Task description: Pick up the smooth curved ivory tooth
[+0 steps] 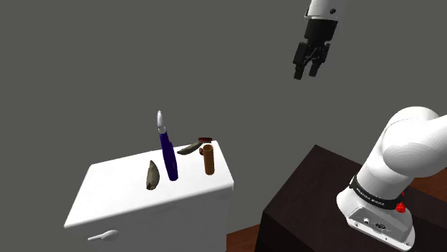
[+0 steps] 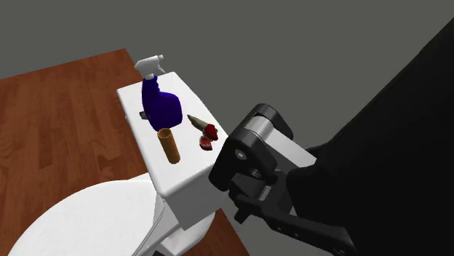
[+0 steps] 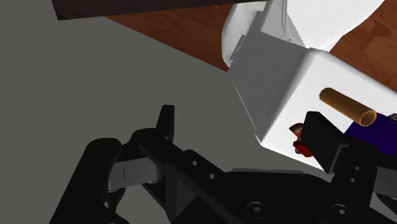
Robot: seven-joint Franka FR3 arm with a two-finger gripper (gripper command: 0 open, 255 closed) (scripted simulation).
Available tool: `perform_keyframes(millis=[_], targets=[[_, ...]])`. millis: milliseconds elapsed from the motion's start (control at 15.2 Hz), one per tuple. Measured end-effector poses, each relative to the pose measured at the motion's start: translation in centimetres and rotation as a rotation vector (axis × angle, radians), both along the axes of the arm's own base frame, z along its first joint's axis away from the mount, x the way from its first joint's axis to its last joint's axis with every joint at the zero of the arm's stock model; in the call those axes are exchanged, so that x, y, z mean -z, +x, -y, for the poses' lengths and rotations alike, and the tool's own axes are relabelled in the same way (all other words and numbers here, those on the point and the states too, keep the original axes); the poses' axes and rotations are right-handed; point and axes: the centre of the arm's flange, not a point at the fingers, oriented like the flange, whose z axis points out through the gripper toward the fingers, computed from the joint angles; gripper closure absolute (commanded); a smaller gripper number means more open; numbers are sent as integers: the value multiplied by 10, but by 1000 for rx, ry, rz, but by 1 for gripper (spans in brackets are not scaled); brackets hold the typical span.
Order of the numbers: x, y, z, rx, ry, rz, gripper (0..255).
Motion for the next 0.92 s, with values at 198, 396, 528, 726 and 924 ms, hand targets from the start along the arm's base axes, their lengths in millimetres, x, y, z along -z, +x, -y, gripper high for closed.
perform_keyframes(millis=[198, 396, 528, 726, 924], targets=[[4, 3, -15, 39, -6, -6, 0], [19, 10, -51, 134, -19, -22, 0], [28, 18, -73, 202, -29, -33, 0], [46, 30, -110, 307, -44, -50, 0], [64, 47, -146, 413, -58, -66, 0]])
